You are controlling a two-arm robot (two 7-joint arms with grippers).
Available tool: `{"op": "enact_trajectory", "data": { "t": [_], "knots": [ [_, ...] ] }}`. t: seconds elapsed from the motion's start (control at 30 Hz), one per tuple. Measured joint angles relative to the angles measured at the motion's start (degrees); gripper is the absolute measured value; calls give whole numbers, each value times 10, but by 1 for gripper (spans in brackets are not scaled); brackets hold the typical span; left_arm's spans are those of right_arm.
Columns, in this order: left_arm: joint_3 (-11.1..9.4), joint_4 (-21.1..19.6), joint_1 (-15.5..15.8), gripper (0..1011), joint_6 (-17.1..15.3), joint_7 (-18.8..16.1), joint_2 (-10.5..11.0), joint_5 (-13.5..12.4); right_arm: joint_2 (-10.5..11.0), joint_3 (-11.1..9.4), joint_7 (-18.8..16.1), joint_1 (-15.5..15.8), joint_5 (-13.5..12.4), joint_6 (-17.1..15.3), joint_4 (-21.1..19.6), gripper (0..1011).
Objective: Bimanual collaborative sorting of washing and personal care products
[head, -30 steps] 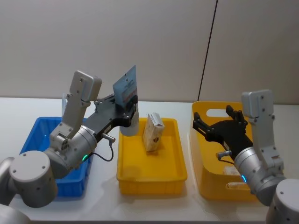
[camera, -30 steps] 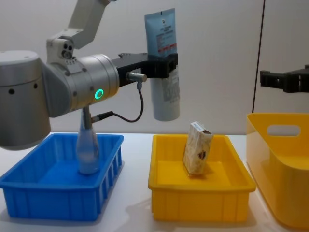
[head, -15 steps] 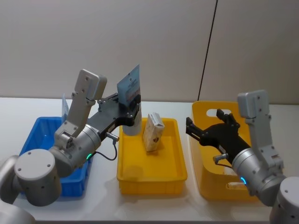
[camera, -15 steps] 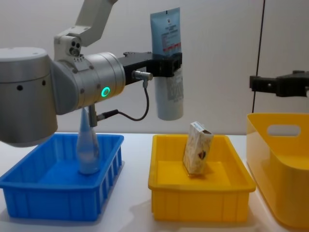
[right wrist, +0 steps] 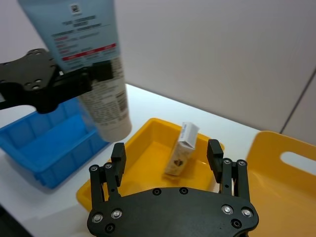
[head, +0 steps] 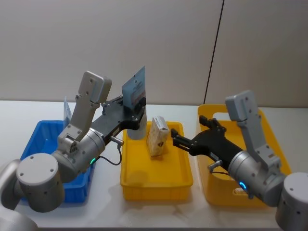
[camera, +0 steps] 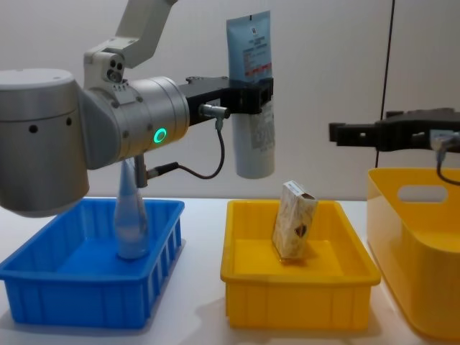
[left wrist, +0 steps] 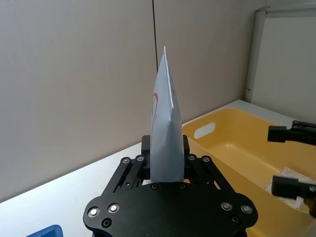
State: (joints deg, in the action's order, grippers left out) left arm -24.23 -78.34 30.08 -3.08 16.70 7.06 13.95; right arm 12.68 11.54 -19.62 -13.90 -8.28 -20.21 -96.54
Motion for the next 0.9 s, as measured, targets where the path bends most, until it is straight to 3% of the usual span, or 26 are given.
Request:
{"op": "enact_trajectory", "data": {
  "t": [0.4,0.9],
  "knots": [
    [-1,0,0,269,-1,-1,-1,-1,21,35,-73,-49,-16,-3,43,1004],
    [-1,0,0,269,-1,-1,-1,-1,30,71,-121,-111,-18,6,109,1004]
  ]
}}
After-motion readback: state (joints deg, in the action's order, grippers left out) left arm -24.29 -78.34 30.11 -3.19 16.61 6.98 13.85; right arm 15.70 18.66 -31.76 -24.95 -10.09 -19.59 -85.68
